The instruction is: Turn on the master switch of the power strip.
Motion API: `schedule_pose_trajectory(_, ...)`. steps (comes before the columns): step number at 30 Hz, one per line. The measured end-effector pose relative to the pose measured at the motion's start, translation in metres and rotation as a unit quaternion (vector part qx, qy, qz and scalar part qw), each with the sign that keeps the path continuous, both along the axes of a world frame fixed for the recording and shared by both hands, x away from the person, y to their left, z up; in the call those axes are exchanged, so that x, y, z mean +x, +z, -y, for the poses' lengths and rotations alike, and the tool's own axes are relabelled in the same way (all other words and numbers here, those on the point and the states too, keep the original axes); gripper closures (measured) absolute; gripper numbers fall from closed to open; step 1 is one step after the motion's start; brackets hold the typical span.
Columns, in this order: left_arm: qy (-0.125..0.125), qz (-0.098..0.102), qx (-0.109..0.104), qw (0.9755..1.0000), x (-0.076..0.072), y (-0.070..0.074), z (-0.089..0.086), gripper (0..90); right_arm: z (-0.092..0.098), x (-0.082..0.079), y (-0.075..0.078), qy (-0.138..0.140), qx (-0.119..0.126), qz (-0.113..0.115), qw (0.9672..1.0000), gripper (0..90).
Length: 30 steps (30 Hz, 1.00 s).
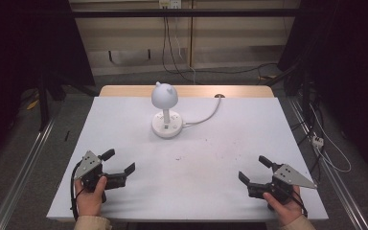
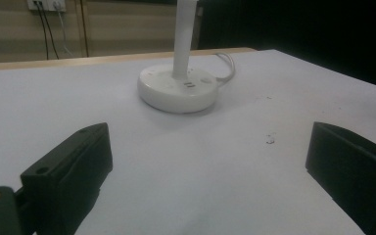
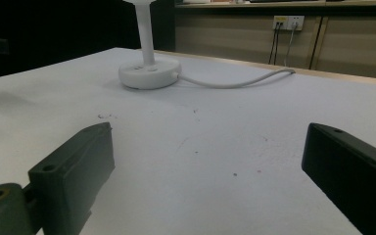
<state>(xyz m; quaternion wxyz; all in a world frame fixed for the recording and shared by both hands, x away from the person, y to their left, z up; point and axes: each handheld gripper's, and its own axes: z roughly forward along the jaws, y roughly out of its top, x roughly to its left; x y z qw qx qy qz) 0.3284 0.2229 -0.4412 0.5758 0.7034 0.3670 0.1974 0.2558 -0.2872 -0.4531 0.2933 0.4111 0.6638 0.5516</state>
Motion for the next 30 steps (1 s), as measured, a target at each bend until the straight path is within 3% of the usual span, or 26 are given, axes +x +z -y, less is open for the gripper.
schedule_pose_trajectory(6,-0.004,-0.005,0.000,1.0000,0.002,0.001,0.005,2.5,-0.001,0.000,0.000,0.002,-0.001,0.000,1.0000,5.3)
schedule_pose_trajectory(11,-0.004,0.004,-0.008,0.9999,0.005,0.003,0.012,2.5,0.001,0.000,0.000,-0.004,0.002,-0.002,1.0000,5.5)
schedule_pose_trajectory(20,-0.016,0.007,0.001,0.9998,0.016,0.007,0.037,2.5,0.006,0.001,0.001,-0.003,0.003,-0.001,1.0000,6.0)
schedule_pose_trajectory(30,-0.015,-0.015,0.011,0.9997,0.026,0.006,0.057,2.9,0.003,0.001,0.003,0.007,-0.002,0.003,1.0000,6.1)
